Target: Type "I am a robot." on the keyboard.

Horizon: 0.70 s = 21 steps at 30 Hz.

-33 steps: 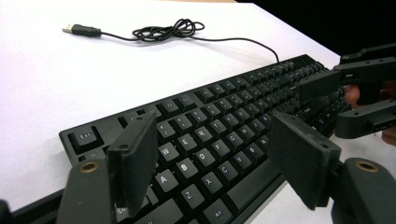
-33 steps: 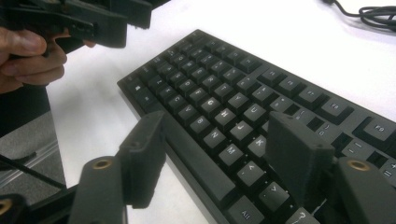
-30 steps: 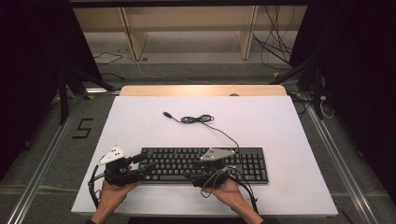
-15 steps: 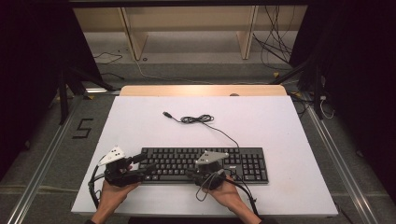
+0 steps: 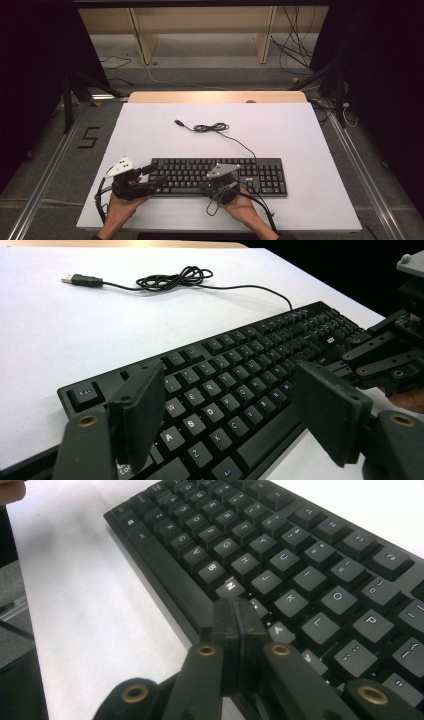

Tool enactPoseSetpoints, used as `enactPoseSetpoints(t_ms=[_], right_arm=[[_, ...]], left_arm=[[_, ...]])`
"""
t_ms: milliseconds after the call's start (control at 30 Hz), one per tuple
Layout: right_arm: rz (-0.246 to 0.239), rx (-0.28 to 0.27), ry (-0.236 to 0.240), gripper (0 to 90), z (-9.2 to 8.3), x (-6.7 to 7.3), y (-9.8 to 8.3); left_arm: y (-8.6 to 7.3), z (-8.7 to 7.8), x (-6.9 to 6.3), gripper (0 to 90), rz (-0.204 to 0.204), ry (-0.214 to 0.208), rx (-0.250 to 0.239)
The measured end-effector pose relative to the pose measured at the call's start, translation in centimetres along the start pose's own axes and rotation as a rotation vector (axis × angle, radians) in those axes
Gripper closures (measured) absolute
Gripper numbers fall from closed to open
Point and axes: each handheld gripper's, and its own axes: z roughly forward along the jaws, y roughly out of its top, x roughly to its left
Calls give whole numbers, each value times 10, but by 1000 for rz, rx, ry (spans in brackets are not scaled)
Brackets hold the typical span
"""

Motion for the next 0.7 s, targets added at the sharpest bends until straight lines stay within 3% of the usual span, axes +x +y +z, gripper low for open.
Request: enactPoseSetpoints(t_ms=[400, 700], right_arm=[[-27, 9, -20, 900, 4, 4, -3], [15, -13, 3, 858, 1, 1, -2]], left_arm=[[0, 0, 0, 294, 0, 6, 3], [0, 0, 2, 294, -1, 8, 3]])
